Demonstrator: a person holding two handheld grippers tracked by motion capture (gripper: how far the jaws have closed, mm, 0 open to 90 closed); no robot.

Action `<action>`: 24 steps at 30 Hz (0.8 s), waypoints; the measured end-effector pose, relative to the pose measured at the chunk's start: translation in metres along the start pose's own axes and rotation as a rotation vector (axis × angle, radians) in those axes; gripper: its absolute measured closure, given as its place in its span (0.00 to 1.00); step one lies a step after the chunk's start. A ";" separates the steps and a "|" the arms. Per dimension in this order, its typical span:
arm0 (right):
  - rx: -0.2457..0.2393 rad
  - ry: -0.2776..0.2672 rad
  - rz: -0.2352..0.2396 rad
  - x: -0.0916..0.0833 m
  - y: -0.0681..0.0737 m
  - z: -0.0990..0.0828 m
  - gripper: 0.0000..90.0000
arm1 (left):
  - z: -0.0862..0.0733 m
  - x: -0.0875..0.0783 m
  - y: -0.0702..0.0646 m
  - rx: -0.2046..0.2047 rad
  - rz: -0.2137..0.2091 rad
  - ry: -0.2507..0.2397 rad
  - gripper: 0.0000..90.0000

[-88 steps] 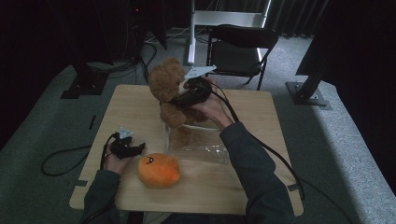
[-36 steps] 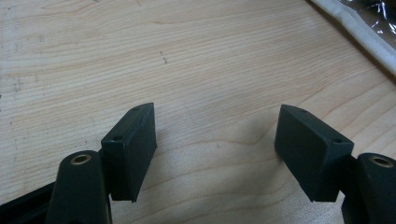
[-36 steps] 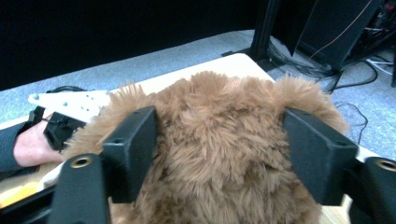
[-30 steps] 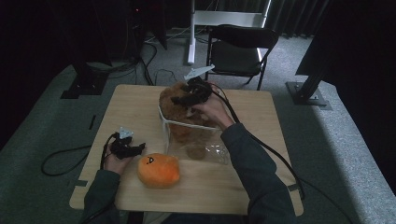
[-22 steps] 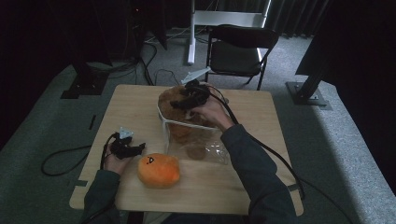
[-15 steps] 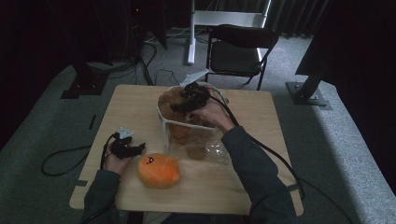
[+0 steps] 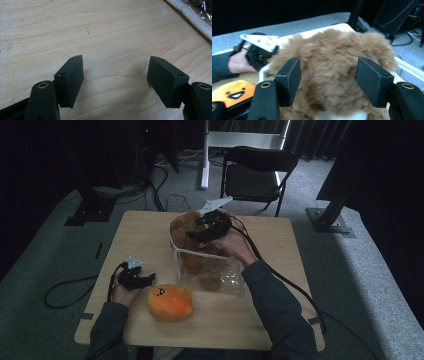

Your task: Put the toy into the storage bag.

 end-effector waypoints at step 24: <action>-0.009 -0.074 0.053 -0.029 0.035 -0.001 0.40 | 0.000 0.000 0.000 0.000 0.000 0.000 0.33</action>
Point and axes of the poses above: each handheld gripper's, and its own axes: x roughly forward along the jaws, z roughly out of its top, y roughly to its left, the point moved 1 cm from there along x, roughly forward along the jaws, and after that the axes turned 4 degrees about -x, right-handed, at the moved point
